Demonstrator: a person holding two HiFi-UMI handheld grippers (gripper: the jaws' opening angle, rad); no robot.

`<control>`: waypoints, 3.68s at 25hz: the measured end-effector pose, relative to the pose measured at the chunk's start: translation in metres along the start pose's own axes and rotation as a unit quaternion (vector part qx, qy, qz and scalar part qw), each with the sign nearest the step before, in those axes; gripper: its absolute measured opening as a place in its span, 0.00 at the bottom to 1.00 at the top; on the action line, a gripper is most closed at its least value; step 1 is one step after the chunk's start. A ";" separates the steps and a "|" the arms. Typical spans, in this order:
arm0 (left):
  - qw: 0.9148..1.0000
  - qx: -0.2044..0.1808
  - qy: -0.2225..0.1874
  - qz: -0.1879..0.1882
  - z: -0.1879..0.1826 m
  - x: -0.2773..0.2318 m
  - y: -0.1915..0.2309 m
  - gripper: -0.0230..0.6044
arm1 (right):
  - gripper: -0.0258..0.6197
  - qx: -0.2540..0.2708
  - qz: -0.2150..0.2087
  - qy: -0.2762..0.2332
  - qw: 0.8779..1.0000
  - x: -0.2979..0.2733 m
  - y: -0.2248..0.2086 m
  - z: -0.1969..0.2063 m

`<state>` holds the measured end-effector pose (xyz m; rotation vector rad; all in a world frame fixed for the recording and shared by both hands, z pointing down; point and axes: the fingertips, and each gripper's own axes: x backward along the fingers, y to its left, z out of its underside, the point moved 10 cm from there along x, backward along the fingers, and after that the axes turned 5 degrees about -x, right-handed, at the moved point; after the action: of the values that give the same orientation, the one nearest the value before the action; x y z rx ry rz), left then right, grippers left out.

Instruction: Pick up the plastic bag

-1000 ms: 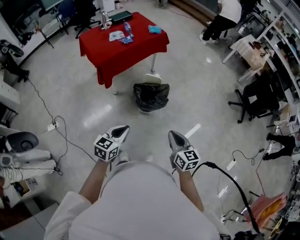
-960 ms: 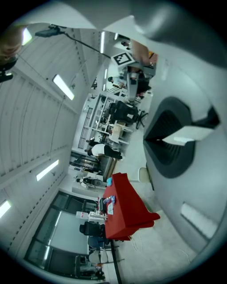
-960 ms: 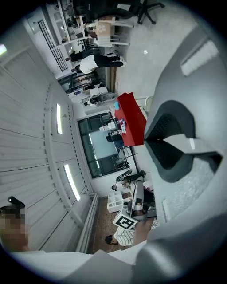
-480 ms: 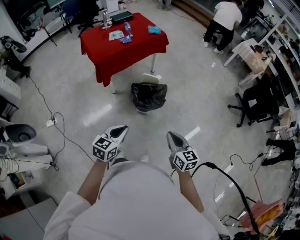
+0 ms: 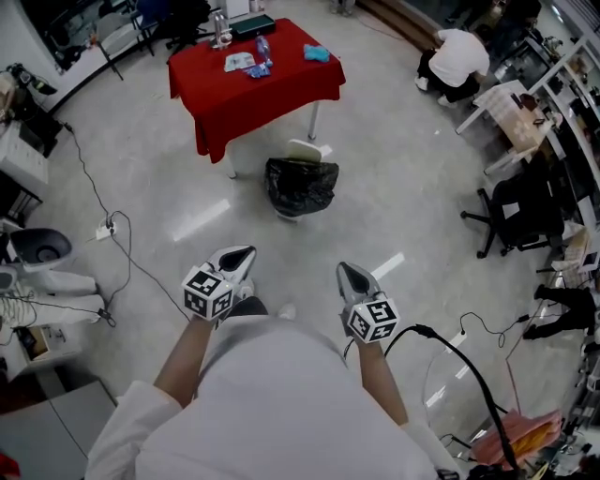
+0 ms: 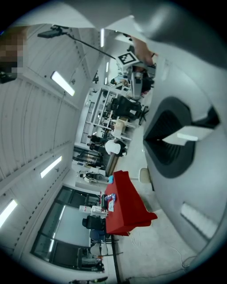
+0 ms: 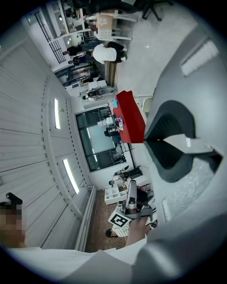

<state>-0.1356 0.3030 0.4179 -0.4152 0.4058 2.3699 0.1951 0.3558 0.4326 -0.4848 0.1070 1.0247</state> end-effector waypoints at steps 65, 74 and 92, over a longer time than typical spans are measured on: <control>0.994 -0.012 0.109 0.019 -0.091 -0.247 0.277 0.04 | 0.04 0.008 0.037 0.120 0.992 -0.304 -0.200 -0.109; 0.990 0.009 0.141 0.012 -0.093 -0.293 0.278 0.04 | 0.04 0.003 0.004 0.149 0.989 -0.340 -0.246 -0.105; 0.963 0.074 0.259 0.023 0.082 -0.438 0.415 0.04 | 0.04 -0.023 0.079 0.236 0.968 -0.471 -0.310 0.031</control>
<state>-0.1194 -0.2146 0.7394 -0.9674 0.8308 2.2324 0.2040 -0.1360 0.7098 -0.7659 0.5541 1.0521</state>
